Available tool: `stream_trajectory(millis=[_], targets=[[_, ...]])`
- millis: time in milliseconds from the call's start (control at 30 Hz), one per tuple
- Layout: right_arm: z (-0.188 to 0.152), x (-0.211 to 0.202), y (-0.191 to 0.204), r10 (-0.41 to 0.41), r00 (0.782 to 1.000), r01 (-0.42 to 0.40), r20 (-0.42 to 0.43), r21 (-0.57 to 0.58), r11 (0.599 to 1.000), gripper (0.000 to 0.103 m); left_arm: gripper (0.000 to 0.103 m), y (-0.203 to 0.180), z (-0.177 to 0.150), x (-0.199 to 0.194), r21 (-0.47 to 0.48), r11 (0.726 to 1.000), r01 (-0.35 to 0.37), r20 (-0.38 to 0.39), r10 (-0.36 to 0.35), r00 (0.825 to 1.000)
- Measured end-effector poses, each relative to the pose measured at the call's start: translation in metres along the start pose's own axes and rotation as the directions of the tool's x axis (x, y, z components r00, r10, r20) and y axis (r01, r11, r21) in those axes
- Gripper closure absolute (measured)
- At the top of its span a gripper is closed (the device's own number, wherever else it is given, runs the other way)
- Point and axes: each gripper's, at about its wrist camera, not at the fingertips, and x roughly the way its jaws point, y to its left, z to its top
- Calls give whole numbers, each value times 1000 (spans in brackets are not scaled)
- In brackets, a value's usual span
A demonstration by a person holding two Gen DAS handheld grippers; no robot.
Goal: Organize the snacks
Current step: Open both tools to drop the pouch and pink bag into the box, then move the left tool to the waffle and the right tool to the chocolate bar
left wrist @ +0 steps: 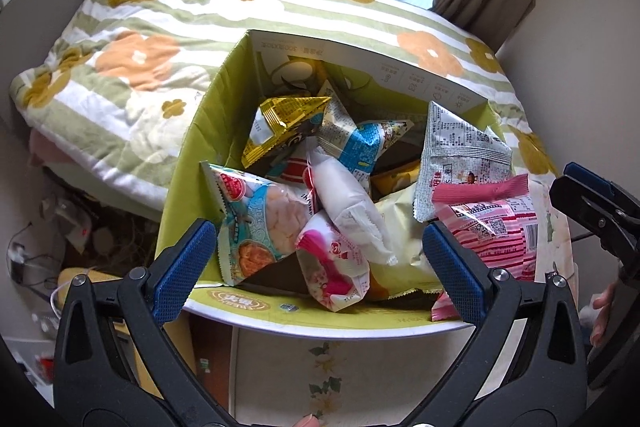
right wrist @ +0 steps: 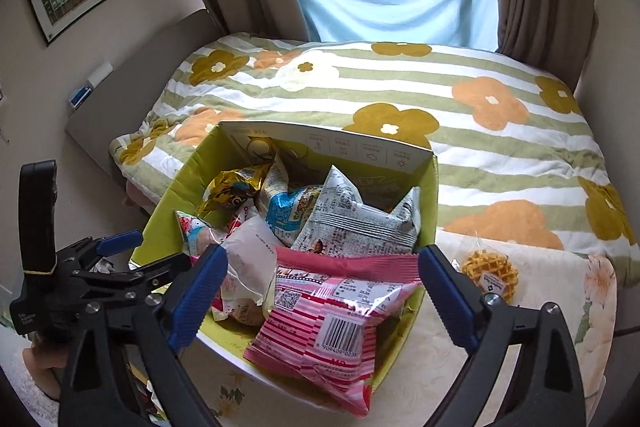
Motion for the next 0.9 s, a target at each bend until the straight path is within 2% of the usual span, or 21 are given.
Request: stream_trajectory(millis=[267, 500, 667, 900], targets=[[-7, -7, -2, -35, 999, 36, -34, 29, 999, 8, 0, -4, -2, 3, 32, 999, -4, -20, 5, 1000], [-21, -30, -14, -85, 996, 85, -7, 60, 995, 8, 0, -27, 0, 0, 85, 996, 13, -1, -13, 1000], [-33, -56, -38, -126, 991, 121, 39, 103, 987, 8, 0, -58, -2, -11, 124, 992, 25, 30, -29, 999], [-54, -107, -93, -218, 973, 207, 78, 132, 969, 8, 0, -131, -10, -32, 155, 986, 61, 87, -75, 993]])
